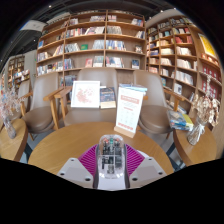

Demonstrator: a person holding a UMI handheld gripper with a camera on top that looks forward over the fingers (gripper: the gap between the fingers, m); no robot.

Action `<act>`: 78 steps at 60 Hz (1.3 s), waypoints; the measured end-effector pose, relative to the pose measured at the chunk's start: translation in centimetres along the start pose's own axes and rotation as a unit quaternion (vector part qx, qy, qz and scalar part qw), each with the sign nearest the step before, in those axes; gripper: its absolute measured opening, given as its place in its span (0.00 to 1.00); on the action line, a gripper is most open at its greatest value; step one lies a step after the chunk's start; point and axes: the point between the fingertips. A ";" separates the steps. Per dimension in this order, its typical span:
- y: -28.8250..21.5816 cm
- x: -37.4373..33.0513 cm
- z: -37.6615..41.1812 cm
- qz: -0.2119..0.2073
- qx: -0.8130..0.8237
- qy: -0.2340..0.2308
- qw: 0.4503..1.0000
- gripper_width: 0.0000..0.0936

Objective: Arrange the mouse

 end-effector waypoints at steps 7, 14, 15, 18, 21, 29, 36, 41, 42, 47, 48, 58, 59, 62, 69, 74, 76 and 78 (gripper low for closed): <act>3.8 2.7 -4.4 0.027 0.008 0.018 0.999 0.37; 8.0 4.9 -6.1 0.052 0.016 0.016 0.998 0.38; 8.6 5.1 -6.2 0.056 0.017 0.015 0.998 0.39; 9.9 5.7 -6.1 0.063 0.019 0.011 0.998 0.39; 10.7 5.9 -6.2 0.064 0.017 0.006 0.998 0.43; 10.9 5.8 -5.9 0.055 0.021 -0.002 0.998 0.69; 9.7 2.8 -6.5 0.048 0.027 0.018 0.998 0.88; 8.7 -2.1 -6.0 0.037 0.028 0.020 0.999 0.91; 8.6 -3.3 -6.0 0.034 0.030 0.023 0.999 0.91; 7.9 -9.6 -5.4 0.019 0.020 0.025 0.999 0.91; 7.8 -10.9 -5.2 0.015 0.019 0.026 0.999 0.91; 9.4 -22.5 -3.1 0.002 0.018 0.011 1.000 0.91; 9.6 -23.5 -2.9 0.002 0.019 0.009 1.000 0.91; 10.5 -26.1 -2.6 0.003 0.018 0.006 1.000 0.91; 11.8 -30.7 -2.4 -0.005 0.004 0.011 1.000 0.91; 12.8 -32.9 -2.2 -0.010 -0.009 0.015 1.000 0.92; 13.1 -33.4 -2.0 -0.011 -0.012 0.012 1.000 0.92; 13.5 -33.8 -1.8 -0.008 -0.009 0.007 1.000 0.91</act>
Point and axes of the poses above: the point between the fingertips, and its own axes, seen from behind it with the camera up: z to the left, y down, x forward, the way the camera looks, and after that the axes turned 1 degree about -x, right-handed
